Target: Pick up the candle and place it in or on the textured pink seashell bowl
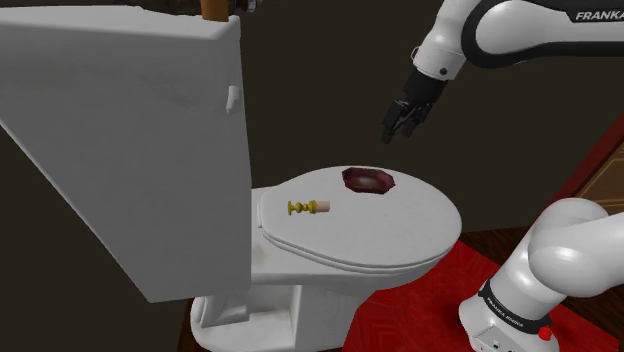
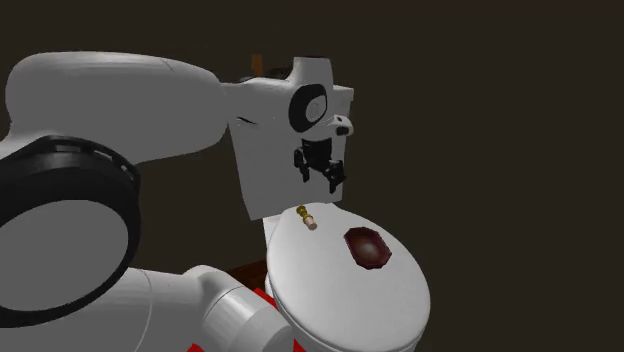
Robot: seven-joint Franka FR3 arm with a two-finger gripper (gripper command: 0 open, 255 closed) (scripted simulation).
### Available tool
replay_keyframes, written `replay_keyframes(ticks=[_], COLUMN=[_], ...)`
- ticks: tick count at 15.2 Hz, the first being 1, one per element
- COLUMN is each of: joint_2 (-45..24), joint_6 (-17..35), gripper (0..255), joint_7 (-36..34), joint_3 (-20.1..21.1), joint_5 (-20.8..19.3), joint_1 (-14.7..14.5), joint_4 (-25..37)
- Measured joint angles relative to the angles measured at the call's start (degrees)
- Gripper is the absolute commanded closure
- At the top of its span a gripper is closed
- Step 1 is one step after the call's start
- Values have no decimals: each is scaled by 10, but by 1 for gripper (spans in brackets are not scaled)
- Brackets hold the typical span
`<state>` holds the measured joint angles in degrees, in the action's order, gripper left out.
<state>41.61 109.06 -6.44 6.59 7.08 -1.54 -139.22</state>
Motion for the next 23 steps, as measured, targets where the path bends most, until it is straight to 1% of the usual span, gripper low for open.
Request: replay_keyframes(ticks=[6,10,12,14,16,18,23], joint_2=[-77,-149,-194,-228,-277,-319,-363], joint_6=[107,177,213,238,273,289,329], gripper=[0,0,0,0,0,0,0], joint_7=[-42,-79,-103,-127,-159,-197,-226], joint_3=[61,105,128,148,170,192,199], joint_5=[-5,-23,-40,-60,-92,-125,-164], joint_1=[-6,-3,3,8,18,23,32], joint_4=[-29,-28,-22,-16,-7,12,9])
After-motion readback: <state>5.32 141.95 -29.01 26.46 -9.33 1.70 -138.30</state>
